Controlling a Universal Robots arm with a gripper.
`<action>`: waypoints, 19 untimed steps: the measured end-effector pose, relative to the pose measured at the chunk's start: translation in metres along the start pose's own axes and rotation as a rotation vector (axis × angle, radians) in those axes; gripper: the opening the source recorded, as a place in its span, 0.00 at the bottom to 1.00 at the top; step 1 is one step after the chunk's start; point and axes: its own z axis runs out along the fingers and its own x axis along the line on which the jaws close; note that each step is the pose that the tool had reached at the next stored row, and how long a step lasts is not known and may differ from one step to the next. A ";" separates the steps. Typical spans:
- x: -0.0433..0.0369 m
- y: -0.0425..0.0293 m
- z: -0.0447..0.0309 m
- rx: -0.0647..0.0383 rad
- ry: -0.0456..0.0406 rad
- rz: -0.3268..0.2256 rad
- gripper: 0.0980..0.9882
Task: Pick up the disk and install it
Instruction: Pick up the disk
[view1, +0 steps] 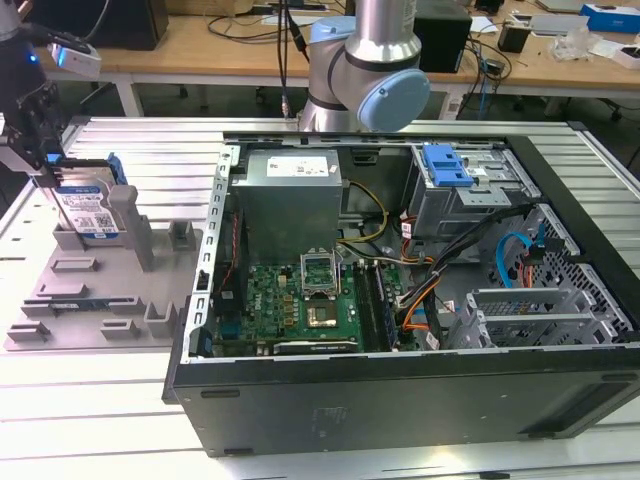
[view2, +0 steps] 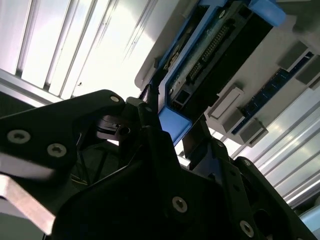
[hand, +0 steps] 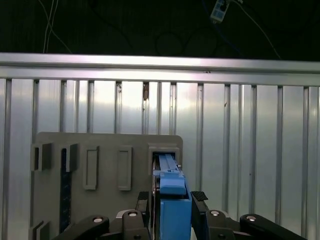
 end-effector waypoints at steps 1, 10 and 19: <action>0.0000 0.0000 0.0004 0.000 0.0000 0.000 0.40; 0.0001 -0.0001 0.0036 0.000 0.0001 0.000 0.40; 0.0001 -0.0001 0.0049 0.000 0.0006 0.000 0.30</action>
